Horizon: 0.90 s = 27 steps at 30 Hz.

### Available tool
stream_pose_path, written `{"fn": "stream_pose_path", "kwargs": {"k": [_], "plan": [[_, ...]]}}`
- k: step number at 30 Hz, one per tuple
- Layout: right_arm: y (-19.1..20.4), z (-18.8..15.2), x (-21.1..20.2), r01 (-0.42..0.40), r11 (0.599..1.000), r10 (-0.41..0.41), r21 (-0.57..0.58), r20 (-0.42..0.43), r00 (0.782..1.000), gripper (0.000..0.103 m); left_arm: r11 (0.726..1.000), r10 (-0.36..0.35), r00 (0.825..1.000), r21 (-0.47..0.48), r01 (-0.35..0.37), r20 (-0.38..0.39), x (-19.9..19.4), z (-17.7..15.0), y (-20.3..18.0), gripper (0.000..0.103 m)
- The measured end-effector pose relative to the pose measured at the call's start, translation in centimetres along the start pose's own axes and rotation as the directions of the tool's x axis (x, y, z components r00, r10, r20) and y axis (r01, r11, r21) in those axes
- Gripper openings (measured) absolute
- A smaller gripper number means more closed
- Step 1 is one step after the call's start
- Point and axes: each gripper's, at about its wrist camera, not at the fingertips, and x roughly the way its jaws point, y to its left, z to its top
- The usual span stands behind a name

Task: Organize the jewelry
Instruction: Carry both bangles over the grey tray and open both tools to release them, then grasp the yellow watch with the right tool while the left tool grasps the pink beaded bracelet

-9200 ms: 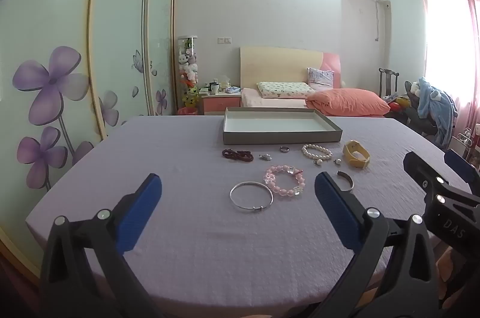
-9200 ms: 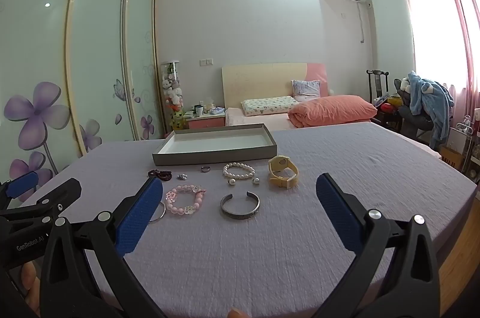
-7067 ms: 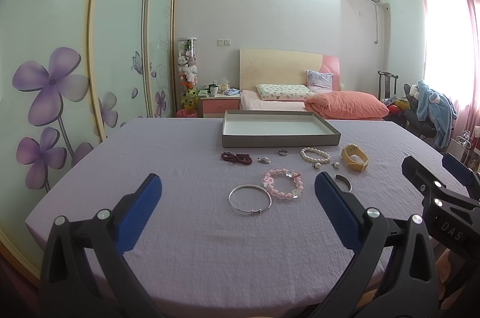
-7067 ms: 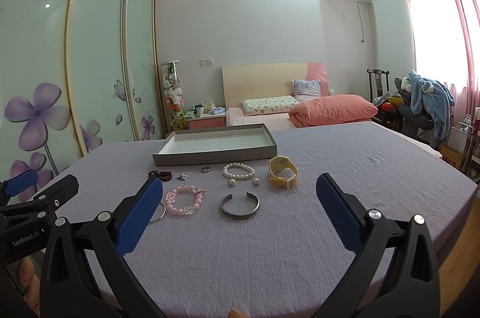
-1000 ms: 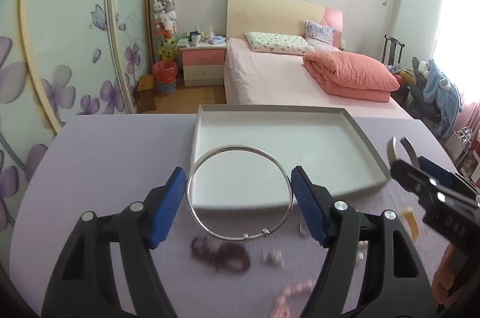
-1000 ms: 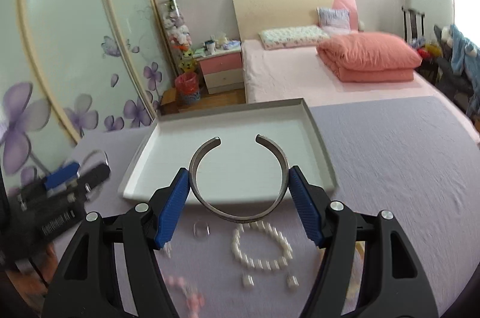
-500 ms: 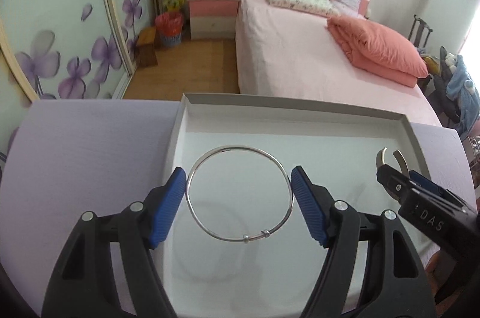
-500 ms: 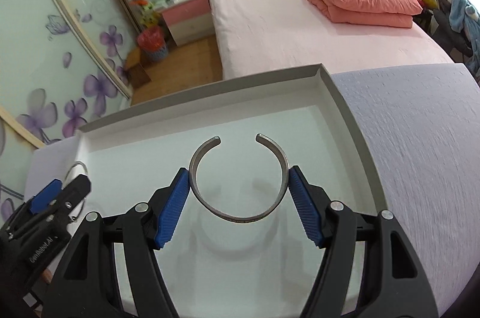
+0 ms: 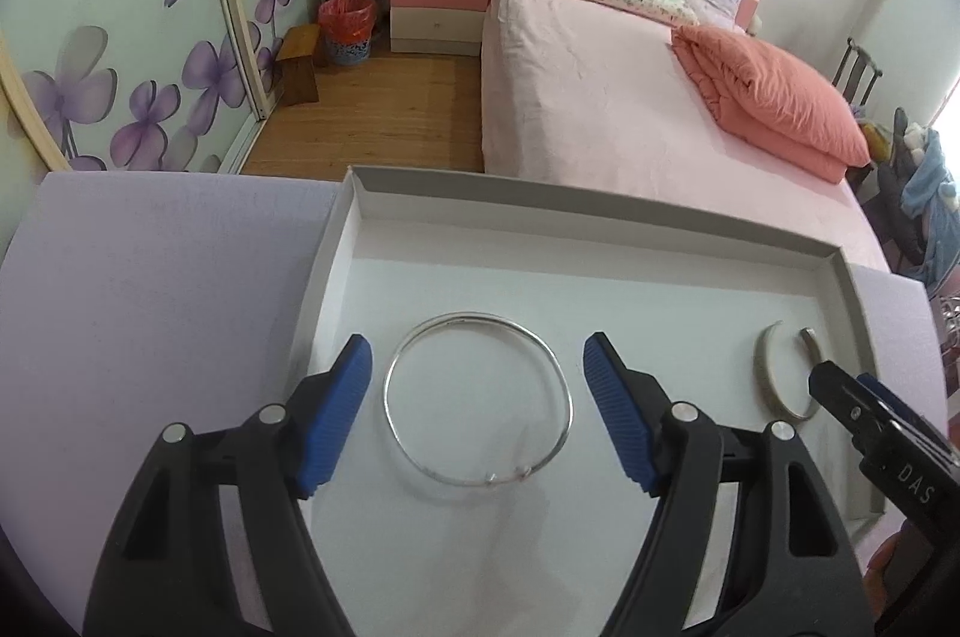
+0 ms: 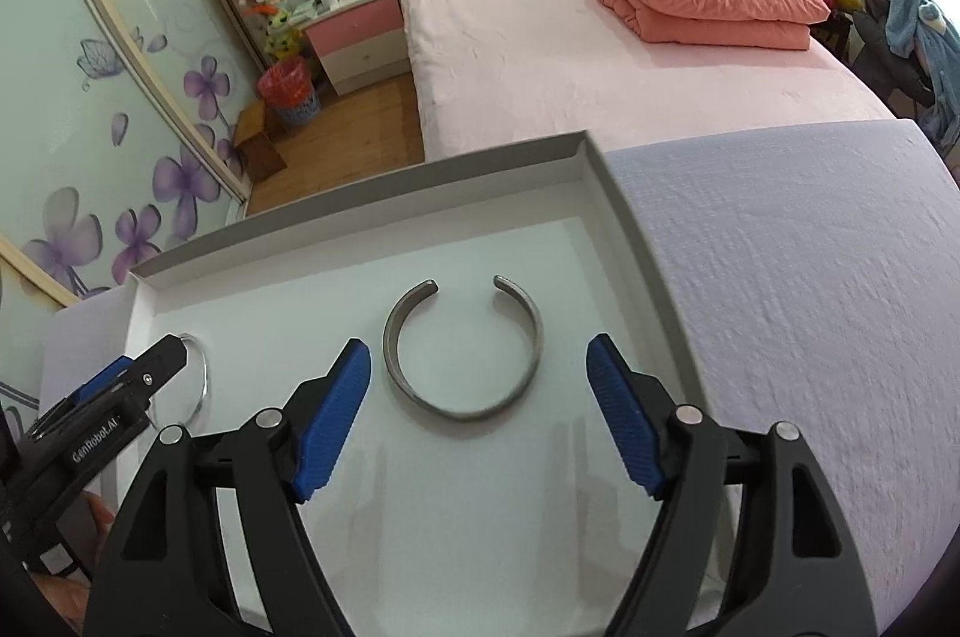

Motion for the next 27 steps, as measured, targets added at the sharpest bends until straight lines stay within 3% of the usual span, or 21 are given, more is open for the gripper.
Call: {"fn": "stream_pose_path", "kwargs": {"k": [6, 11, 16, 21, 27], "plan": [[-1.5, -1.6, -5.0, -0.063, 0.997, 0.066, -0.036, 0.079, 0.995, 0.075, 0.999, 0.015, 0.996, 0.029, -0.018, 0.091, -6.0, -1.9, 1.1, 0.081], [-3.9, -4.9, -10.7, -0.092, 0.993, 0.103, -0.072, 0.168, 0.980, 0.075, 0.999, 0.028, 0.975, 0.032, -0.036, 0.221, -13.2, -6.2, 3.5, 0.086], [-6.2, -9.8, -14.1, -0.073, 0.994, 0.091, -0.086, 0.222, 0.971, 0.076, 0.998, 0.042, 0.953, 0.039, -0.057, 0.301, -18.0, -11.4, 4.9, 0.090], [-7.8, -14.5, -14.3, -0.023, 0.996, 0.042, -0.090, 0.222, 0.974, 0.078, 0.996, 0.048, 0.935, 0.049, -0.070, 0.350, -20.8, -17.6, 5.8, 0.092], [-9.1, -17.6, -12.9, 0.024, 0.997, -0.009, -0.078, 0.192, 0.981, 0.080, 0.997, 0.038, 0.941, 0.048, -0.057, 0.337, -21.1, -23.1, 5.5, 0.092]]}}
